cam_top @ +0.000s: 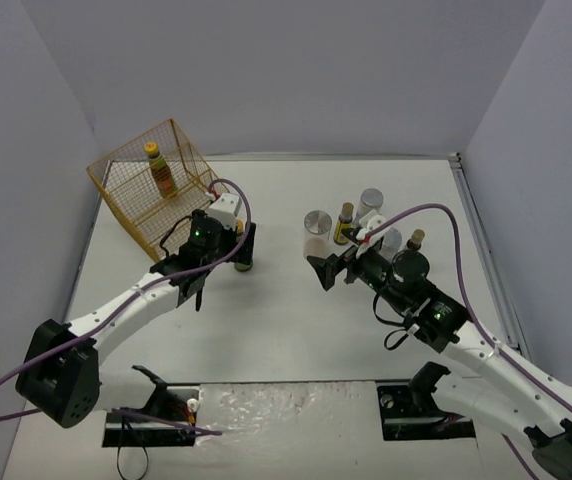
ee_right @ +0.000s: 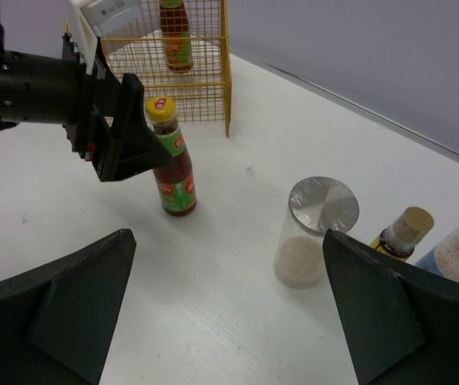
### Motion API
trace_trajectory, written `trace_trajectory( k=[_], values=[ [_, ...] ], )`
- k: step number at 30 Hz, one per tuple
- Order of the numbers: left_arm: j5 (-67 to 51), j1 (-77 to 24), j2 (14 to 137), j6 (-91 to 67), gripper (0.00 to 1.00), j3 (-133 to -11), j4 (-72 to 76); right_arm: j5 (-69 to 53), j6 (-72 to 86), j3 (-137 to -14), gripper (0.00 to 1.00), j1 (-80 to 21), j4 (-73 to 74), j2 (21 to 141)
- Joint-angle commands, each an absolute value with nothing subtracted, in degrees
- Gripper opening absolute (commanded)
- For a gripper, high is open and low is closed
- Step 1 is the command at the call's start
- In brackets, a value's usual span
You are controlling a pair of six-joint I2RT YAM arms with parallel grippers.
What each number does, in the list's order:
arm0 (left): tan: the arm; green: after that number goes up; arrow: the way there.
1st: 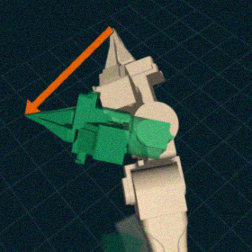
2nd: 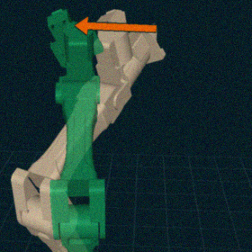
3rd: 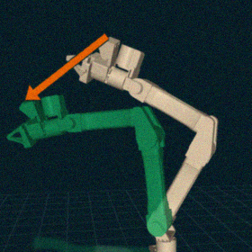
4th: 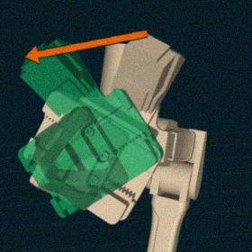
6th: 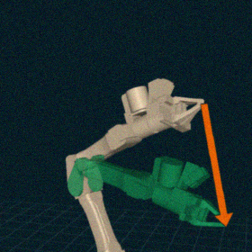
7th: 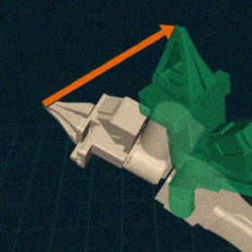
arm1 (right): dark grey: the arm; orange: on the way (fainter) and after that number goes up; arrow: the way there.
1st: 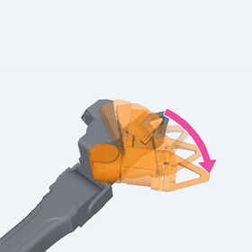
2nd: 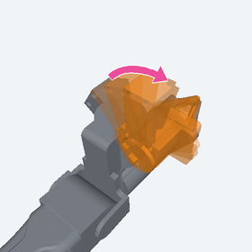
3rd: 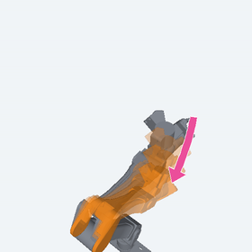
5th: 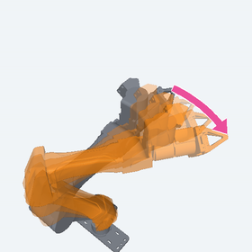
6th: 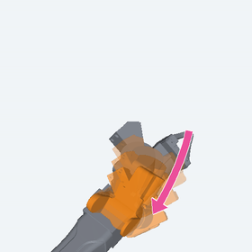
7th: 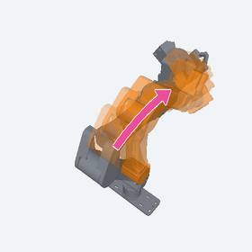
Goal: Organize the condiment bottles
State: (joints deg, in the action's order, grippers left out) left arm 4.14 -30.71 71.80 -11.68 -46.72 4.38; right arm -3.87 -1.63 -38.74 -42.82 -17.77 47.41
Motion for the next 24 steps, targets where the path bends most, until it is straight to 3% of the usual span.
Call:
trace_trajectory(
  k=[1,12,18,23,24],
  values=[
    [8.13,-31.29,74.06,-10.14,0.93,-50.52,14.67,-1.42,-0.18,-38.29,1.00,-42.54,-18.77,44.53],
    [9.33,-31.31,77.65,-12.38,0.73,-48.52,20.05,-0.91,-0.13,-37.71,1.00,-42.54,-18.43,43.16],
    [8.89,-31.31,77.77,-13.66,0.48,-45.98,24.95,-0.35,0.05,-37.37,1.00,-42.54,-18.23,42.33],
    [7.91,-31.30,78.39,-13.99,0.35,-45.52,25.92,-0.18,1.58,-37.01,1.00,-42.54,-17.65,41.63],
    [7.84,-31.36,78.33,-14.17,0.28,-45.39,25.86,-0.18,1.58,-37.07,1.00,-42.54,-17.47,41.26]
  ],
)
